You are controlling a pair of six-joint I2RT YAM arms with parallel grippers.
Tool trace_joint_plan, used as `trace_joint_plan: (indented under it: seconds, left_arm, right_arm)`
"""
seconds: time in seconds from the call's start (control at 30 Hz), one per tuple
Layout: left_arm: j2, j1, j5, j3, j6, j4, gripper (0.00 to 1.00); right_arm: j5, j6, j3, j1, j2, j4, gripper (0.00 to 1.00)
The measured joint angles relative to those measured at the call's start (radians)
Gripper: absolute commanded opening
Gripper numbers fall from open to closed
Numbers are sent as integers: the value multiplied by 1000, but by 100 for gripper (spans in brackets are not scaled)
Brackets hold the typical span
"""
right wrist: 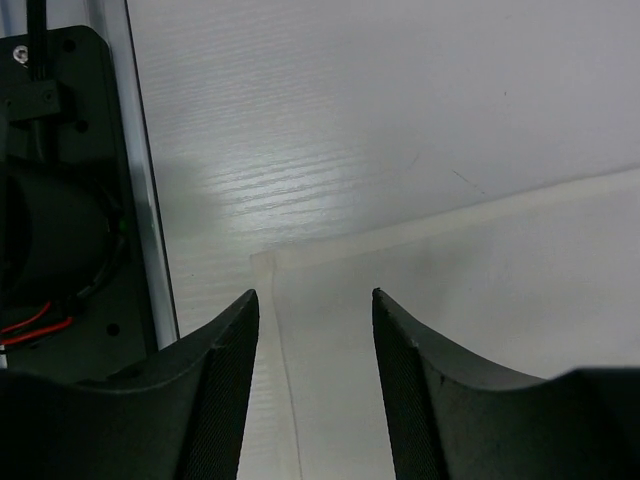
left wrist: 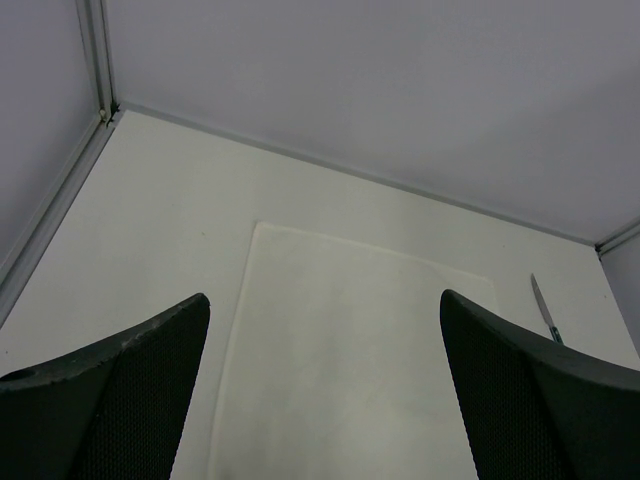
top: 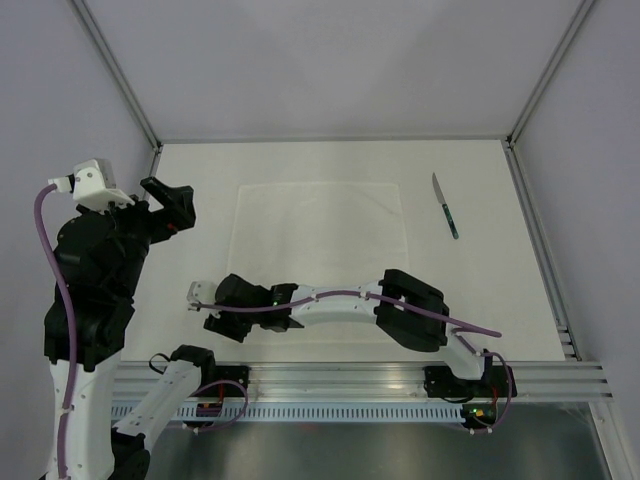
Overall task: Fold the napkin, place the utensils inside, and roll it up
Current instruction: Fold the napkin at the center of the board.
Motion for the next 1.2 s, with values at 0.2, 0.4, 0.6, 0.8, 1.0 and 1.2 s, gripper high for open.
trace_joint_plan:
  seconds: [0.2, 0.4, 0.6, 0.8, 1.0, 1.2]
  left_arm:
    - [5, 0, -12, 0, -9, -6, 100]
    - [9, 0, -13, 0, -18, -11, 100]
    - [7, 0, -16, -2, -18, -17, 100]
    - [6, 0, -16, -3, -18, -22, 100]
    - [4, 0, -16, -8, -18, -23, 100]
    - [2, 0, -16, -19, -18, -31, 100]
  right_arm:
    - [15, 18, 5, 3, 56, 18, 51]
    - [41, 29, 31, 37, 103, 19, 50]
    - [55, 31, 60, 66, 104, 16, 50]
    - [68, 34, 68, 69, 104, 15, 50]
    - [78, 34, 81, 67, 127, 16, 50]
    - [91, 36, 87, 67, 153, 19, 47]
